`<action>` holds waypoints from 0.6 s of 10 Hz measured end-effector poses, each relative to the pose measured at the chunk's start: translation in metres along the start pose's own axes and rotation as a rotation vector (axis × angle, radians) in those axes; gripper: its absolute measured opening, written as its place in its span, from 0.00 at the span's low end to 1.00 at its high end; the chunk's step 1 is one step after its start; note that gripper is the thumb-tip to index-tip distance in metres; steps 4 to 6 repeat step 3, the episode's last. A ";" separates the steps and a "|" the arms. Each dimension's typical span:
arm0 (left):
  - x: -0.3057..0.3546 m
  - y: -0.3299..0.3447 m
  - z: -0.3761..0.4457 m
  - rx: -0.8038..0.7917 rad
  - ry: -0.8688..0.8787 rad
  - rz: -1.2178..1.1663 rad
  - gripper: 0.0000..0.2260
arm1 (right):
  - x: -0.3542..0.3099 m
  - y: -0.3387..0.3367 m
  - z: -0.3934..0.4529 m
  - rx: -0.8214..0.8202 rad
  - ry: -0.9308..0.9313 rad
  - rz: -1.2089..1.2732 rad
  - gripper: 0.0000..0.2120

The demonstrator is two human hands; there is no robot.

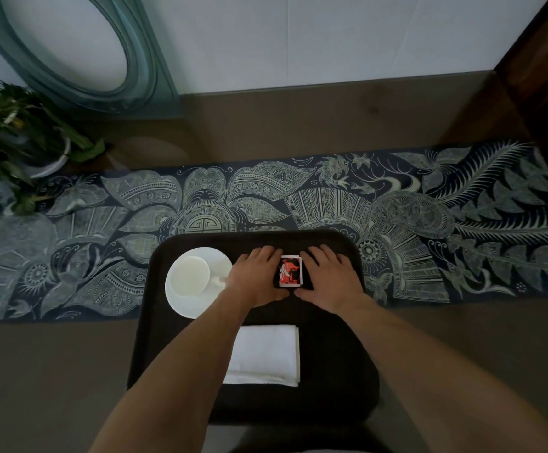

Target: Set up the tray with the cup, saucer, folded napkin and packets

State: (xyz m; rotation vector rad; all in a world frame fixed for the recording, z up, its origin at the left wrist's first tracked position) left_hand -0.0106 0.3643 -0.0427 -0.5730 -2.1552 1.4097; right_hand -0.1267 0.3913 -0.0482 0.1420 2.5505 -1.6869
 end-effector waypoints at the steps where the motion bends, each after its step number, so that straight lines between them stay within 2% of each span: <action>1: 0.008 -0.001 -0.016 -0.037 -0.024 -0.005 0.39 | 0.001 -0.004 -0.010 -0.037 -0.007 -0.016 0.37; 3: 0.006 -0.010 -0.046 -0.094 -0.078 -0.012 0.37 | -0.008 -0.018 -0.028 -0.032 0.012 -0.064 0.34; 6: 0.006 -0.010 -0.046 -0.094 -0.078 -0.012 0.37 | -0.008 -0.018 -0.028 -0.032 0.012 -0.064 0.34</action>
Point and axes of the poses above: each hand's wrist, its own z-axis towards the middle knuckle, its own y-axis out of the palm, x = y × z, the point moved 10 cm from there along z, towards the middle knuckle, and after that the axes turned 10 degrees about y, right-handed, at the moved point
